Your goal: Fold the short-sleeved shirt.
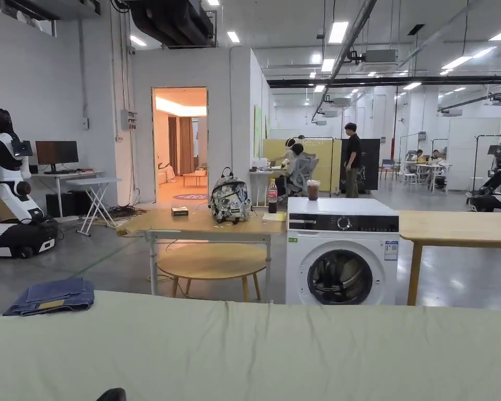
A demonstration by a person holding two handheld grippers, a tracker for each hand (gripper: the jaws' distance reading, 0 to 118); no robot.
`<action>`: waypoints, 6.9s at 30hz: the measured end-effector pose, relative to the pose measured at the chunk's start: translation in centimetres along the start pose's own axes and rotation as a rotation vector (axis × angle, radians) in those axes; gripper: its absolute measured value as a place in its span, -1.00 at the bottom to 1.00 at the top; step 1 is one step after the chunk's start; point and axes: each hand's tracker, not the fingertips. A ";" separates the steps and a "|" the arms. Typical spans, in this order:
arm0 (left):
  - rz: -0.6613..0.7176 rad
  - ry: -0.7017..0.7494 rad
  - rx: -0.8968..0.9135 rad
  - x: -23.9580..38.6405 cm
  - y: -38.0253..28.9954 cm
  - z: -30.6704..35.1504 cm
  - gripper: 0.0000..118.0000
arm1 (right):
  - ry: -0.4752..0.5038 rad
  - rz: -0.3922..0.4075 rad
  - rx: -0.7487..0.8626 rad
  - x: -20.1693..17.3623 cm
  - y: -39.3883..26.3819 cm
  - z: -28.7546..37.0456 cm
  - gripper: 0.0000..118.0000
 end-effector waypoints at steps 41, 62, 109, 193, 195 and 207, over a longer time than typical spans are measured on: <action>0.027 -0.014 -0.021 -0.5 -0.4 0.0 -1.00 | -0.015 -0.001 -0.026 -0.5 -0.4 -0.2 -1.00; 0.009 0.098 -0.037 -4.6 -0.1 2.3 -1.00 | 0.107 -0.016 -0.022 -3.9 -0.5 -1.4 -1.00; 0.424 0.158 -0.743 -29.3 -11.5 -19.2 -1.00 | 0.245 -0.117 -0.353 -3.6 -8.8 -4.1 -1.00; 0.098 -0.033 -1.096 -8.5 -24.2 -21.4 -1.00 | -0.061 -0.248 -0.433 10.7 -12.3 4.2 -1.00; -0.024 -0.047 -1.093 -7.6 -24.6 -21.4 -1.00 | -0.090 -0.253 -0.450 10.9 -12.6 4.4 -1.00; 0.055 -0.058 -1.123 -7.8 -23.8 -21.2 -1.00 | -0.111 -0.606 -0.724 10.8 -21.8 1.2 -0.11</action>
